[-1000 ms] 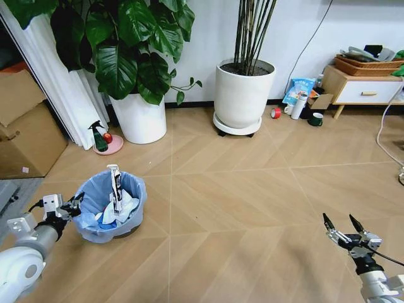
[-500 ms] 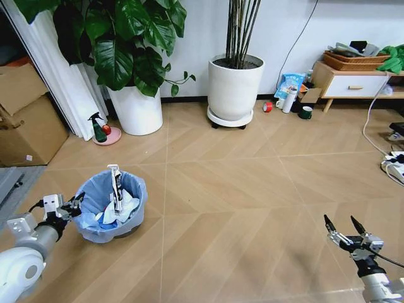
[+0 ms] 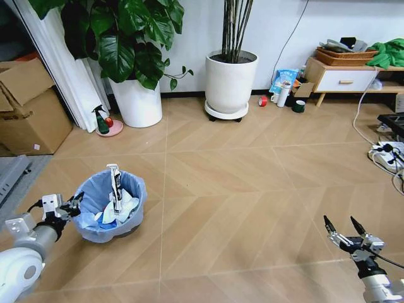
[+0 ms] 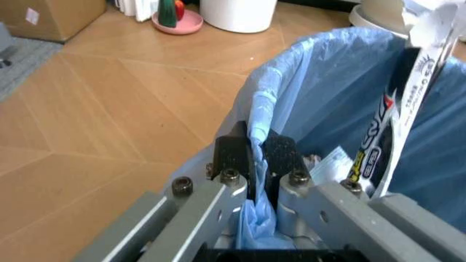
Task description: Pick up the trash bin and place the garbage on the floor into it.
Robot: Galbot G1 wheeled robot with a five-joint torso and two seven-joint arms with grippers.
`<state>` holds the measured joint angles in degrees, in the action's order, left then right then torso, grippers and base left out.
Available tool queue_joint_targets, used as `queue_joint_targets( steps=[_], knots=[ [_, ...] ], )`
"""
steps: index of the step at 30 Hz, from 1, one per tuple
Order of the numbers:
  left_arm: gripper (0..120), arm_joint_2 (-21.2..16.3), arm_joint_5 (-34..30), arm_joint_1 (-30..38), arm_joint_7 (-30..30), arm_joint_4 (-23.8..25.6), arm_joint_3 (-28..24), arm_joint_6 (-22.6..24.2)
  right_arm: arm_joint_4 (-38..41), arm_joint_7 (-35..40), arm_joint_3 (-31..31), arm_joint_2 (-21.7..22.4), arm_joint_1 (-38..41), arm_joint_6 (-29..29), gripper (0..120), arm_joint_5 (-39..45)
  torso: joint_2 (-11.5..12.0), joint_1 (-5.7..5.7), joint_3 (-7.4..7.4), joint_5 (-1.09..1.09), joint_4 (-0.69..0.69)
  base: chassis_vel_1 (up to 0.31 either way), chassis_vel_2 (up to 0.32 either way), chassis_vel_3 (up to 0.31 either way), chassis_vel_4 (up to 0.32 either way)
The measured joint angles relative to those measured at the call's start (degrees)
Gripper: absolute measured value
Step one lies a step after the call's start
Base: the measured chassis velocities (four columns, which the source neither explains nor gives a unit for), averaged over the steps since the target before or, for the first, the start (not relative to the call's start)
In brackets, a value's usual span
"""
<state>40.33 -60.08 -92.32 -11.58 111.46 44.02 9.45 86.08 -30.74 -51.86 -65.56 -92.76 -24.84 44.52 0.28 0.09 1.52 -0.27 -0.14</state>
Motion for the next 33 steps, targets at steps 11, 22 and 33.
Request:
queue_joint_targets(
  steps=[11,22,33],
  knots=[
    [0,0.01,0.03,0.20,-0.04,0.29,-0.21,0.00,0.38,-0.16,-0.16,-0.04,-0.55,-0.11,100,-0.02,0.00,0.00,0.00,0.00,-0.02,0.156,-0.174,-0.151,0.161],
    [0,0.01,0.02,0.21,-0.17,0.42,-0.26,-0.01,0.42,-0.34,-0.22,0.28,-0.54,-0.12,100,0.30,0.00,0.00,0.00,0.00,-0.01,0.165,-0.161,-0.165,0.165],
    [0,0.21,0.08,0.02,-0.43,0.78,-0.22,0.00,0.41,-0.74,-0.21,0.36,-0.71,-0.20,100,0.87,0.00,0.00,0.00,0.04,-0.01,0.161,-0.210,-0.146,0.213]
  ],
)
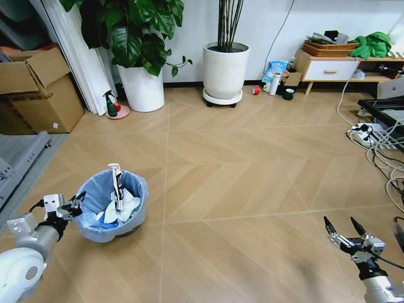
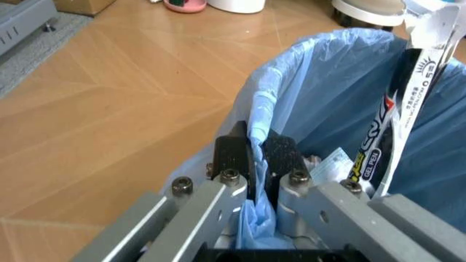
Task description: Pick up the trash bin and place the garbage on the floor into it.
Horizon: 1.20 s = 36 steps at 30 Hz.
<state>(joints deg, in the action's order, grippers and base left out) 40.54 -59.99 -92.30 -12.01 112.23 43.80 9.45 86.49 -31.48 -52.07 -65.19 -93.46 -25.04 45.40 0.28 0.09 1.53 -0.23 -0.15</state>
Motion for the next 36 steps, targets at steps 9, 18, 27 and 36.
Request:
queue_joint_targets(
  steps=[9,18,27,36],
  knots=[
    [0,0.31,0.13,-0.05,-0.21,0.22,-0.04,0.03,0.01,-0.13,-0.04,0.07,0.03,-0.19,100,0.19,0.00,0.00,0.00,-0.06,0.02,0.147,-0.262,-0.154,0.260],
    [0,0.35,0.16,0.04,-0.37,0.24,-0.05,0.07,-0.06,-0.70,-0.19,0.08,-0.02,-0.57,100,0.31,0.00,0.00,0.00,-0.04,0.01,0.126,-0.258,-0.147,0.247],
    [0,1.01,0.61,-0.29,-0.17,0.00,-0.12,0.06,-0.08,-1.83,-0.39,-0.31,-0.16,-1.37,100,0.37,0.00,-0.01,-0.01,-0.03,0.00,0.104,-0.156,-0.100,0.143],
    [0,2.07,1.47,1.46,0.83,-3.92,-1.34,-0.27,-0.40,-2.77,-1.05,-0.49,-0.15,-2.42,100,-0.42,0.00,0.01,0.01,-0.04,0.01,-0.017,0.027,0.016,-0.035]
  ],
)
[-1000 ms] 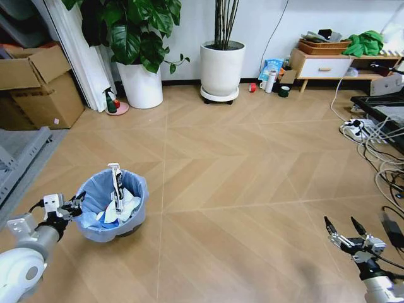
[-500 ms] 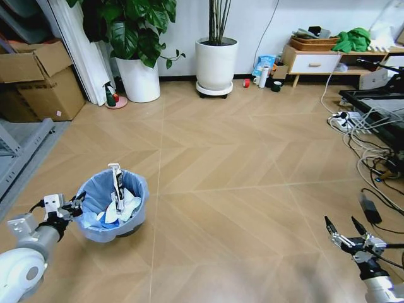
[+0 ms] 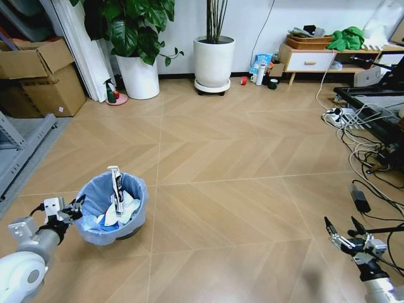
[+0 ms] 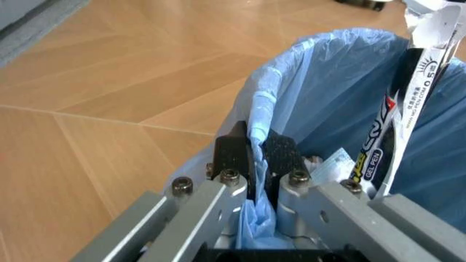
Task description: Pick up the trash bin and place the garbage on the floor into it.
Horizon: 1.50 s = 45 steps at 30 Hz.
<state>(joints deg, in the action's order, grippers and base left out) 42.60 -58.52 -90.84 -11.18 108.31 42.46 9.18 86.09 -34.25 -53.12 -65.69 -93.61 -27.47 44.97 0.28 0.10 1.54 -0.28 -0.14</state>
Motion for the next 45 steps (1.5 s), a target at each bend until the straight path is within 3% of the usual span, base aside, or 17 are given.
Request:
queue_joint_targets(
  steps=[6,10,19,29,31,37,45],
  knots=[
    [0,0.51,0.15,3.33,0.46,-6.91,-1.07,-0.31,0.27,-0.19,-0.08,1.16,-0.22,-0.03,100,-0.18,0.00,0.00,-0.01,-0.01,-0.05,0.000,0.000,0.000,0.000],
    [0,1.55,-0.36,5.28,0.85,-12.20,-1.34,-0.36,1.14,0.36,0.62,2.56,0.24,0.81,100,-0.34,0.00,0.00,-0.01,0.00,0.01,0.000,0.000,0.000,0.000],
    [2,3.39,-1.97,6.15,1.10,-14.82,-1.73,0.23,2.86,2.70,1.91,4.04,0.56,2.49,100,-1.82,0.00,0.00,-0.01,0.00,-0.01,0.000,0.000,0.000,0.000],
    [34,3.35,-2.56,5.93,1.12,-14.72,-1.53,0.68,3.52,2.96,2.04,3.76,0.13,3.01,100,-2.92,0.00,-0.01,-0.01,0.01,-0.01,0.000,0.000,0.000,0.000],
    [46,3.16,-2.46,5.59,0.34,-14.10,-1.38,0.52,3.80,3.10,2.10,3.74,0.01,3.35,100,-2.99,0.00,-0.01,-0.01,0.00,-0.01,0.000,0.000,0.000,0.000],
    [66,2.58,-0.78,4.36,-1.71,-12.05,-0.29,-2.95,4.24,3.84,2.44,3.72,-0.12,4.06,100,-3.04,0.00,0.00,-0.01,0.00,-0.01,0.000,0.000,0.000,0.000],
    [97,1.46,1.30,2.19,-2.52,-4.76,2.39,-7.33,7.40,8.46,4.89,3.57,1.84,5.46,100,-2.66,0.00,-0.01,-0.01,0.01,-0.02,0.000,0.000,0.000,0.000]
  ],
)
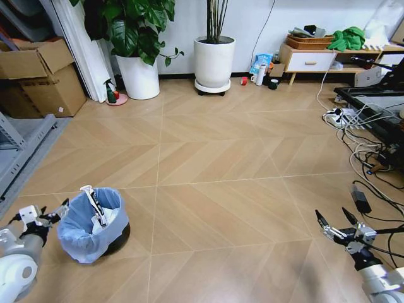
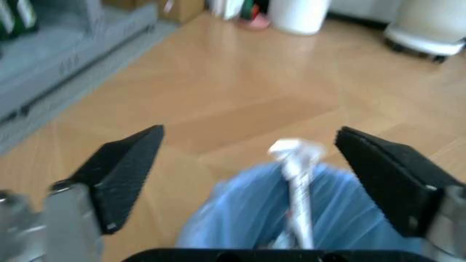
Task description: Pick up the trash bin and place the garbage on the floor into it.
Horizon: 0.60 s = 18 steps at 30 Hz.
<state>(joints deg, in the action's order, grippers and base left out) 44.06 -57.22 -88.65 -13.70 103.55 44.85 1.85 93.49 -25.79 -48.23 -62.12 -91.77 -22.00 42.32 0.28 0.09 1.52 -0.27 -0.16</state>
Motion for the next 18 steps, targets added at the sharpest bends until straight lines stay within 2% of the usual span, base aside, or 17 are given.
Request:
queue_joint_targets(
  steps=[3,5,6,9,10,14,18],
  knots=[
    [100,-0.17,1.14,-0.04,-0.12,2.83,-0.14,-0.17,0.41,1.99,3.24,0.29,2.81,-0.42,100,0.05,0.00,0.00,0.00,-0.07,-0.01,0.000,0.000,0.000,0.000],
    [100,-0.20,2.41,0.27,-0.37,5.65,-1.06,-0.27,-1.12,4.01,9.36,0.31,8.39,-1.72,100,0.02,0.00,0.00,0.00,0.02,0.01,0.000,0.000,0.000,0.000],
    [100,-0.20,2.41,0.27,-0.37,5.65,-1.06,-0.27,-1.12,4.01,9.36,0.31,8.39,-1.72,100,0.02,0.00,0.00,0.00,0.02,0.01,0.000,0.000,0.000,0.000],
    [100,-0.03,5.07,0.85,-0.87,8.44,-3.51,-0.26,-6.70,6.45,18.71,-1.25,19.85,-3.61,100,-0.29,0.00,0.00,0.01,0.00,0.01,0.000,0.000,0.000,0.000],
    [100,-0.03,5.07,0.85,-0.87,8.44,-3.51,-0.26,-6.70,6.45,18.71,-1.25,19.85,-3.61,100,-0.29,0.00,0.00,0.01,0.00,0.01,0.000,0.000,0.000,0.000],
    [100,0.35,6.57,1.53,-0.73,8.17,-6.20,-0.25,-14.71,6.27,27.97,-5.56,32.39,-6.64,100,1.69,0.00,0.00,0.01,-0.04,0.04,0.000,0.000,0.000,0.000],
    [100,0.41,7.16,2.60,-0.17,6.19,-7.95,-0.58,-19.05,5.50,32.89,-8.62,37.67,-7.60,100,2.85,0.00,0.01,0.02,-0.03,0.04,0.000,0.000,0.000,0.000]
  ],
)
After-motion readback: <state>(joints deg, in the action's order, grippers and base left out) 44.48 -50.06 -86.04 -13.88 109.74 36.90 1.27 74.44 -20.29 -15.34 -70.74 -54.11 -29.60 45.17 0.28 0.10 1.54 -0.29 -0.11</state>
